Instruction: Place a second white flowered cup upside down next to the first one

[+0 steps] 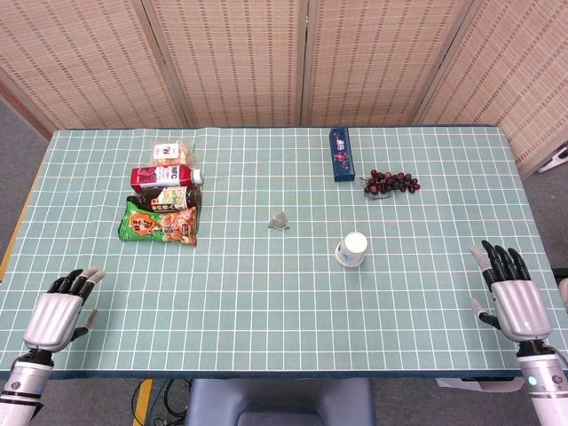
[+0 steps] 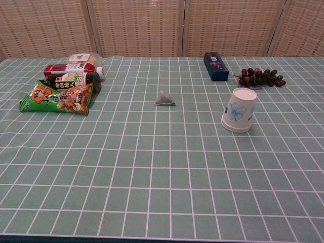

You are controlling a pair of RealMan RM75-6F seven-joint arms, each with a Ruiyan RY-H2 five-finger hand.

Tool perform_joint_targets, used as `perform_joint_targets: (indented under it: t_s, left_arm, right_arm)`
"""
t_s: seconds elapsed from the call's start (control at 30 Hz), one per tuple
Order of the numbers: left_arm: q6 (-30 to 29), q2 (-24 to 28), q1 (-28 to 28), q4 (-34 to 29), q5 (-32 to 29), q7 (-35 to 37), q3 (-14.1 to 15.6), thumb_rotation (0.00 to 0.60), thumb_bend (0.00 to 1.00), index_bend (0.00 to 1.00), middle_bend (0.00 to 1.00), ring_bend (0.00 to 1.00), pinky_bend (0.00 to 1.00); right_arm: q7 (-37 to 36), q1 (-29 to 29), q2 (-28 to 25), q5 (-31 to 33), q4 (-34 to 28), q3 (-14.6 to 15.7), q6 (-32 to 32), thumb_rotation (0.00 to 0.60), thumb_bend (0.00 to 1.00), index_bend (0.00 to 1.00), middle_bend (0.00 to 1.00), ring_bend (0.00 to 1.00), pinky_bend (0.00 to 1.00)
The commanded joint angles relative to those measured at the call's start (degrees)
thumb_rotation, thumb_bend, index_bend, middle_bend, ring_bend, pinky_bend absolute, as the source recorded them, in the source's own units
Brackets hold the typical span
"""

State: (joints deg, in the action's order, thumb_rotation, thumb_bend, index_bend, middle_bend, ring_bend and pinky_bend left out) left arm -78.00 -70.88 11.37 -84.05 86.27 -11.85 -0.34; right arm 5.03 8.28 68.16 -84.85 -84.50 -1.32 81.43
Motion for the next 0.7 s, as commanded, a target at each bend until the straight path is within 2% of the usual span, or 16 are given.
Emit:
perform_joint_targets:
  t_s: [0.03,0.17,0.27,0.4,0.53,0.7]
  left_arm:
    - [-0.2,0.1,-0.1,-0.1,0.0,0.0,0.1,0.600,0.40,0.21,0.17,0.14,0.21]
    - [-0.6,0.2,-0.3,-0.4,0.2,-0.1,0.1,0.600,0.40,0.21,0.17,0.14,0.21]
    - [-0.6,0.1,-0.2,-0.1,0.1,0.0,-0.1,0.600,0.39,0.21,0.17,0.14,0.21]
    - [-0.1,0.2,-0.1,0.2,-0.7,0.6,-0.3,0.600,0.40,0.21,0.17,0.14,0.21]
    - [-1.2,0.5,-0.7,-0.3,-0.2,0.3,-0.1,0.600,0.40,0.21,0.17,0.14,0.21]
    - [-3.0,0.9,-1.6,-1.4,0.5,-0.4,0.2,0.600,0.40,0.21,0.17,0.14,0.21]
  right_arm:
    - [0.2,0.1,0.1,-0.1,0.1,0.0,-0.4,0.600,0.24,0.03,0.00,0.00,0.00]
    - [-0.2,0.8,0.4,0.1,0.2,-0.2,-2.0,0.600,0.24,0.03,0.00,0.00,0.00]
    - [-2.8,2.7,-0.6,0.7,-0.7,-0.5,-5.9,0.600,0.24,0.03,0.00,0.00,0.00]
    - [-3.9,7.4,-4.2,3.2,-4.1,-2.4,-14.1,0.600,0.24,0.03,0.00,0.00,0.00]
    - [-3.4,13.5,-8.6,8.2,-9.2,-5.2,-24.4,0.600,0.24,0.03,0.00,0.00,0.00]
    - [-4.0,20.2,-11.9,13.4,-13.8,-8.4,-34.2,0.600,0.24,0.03,0.00,0.00,0.00]
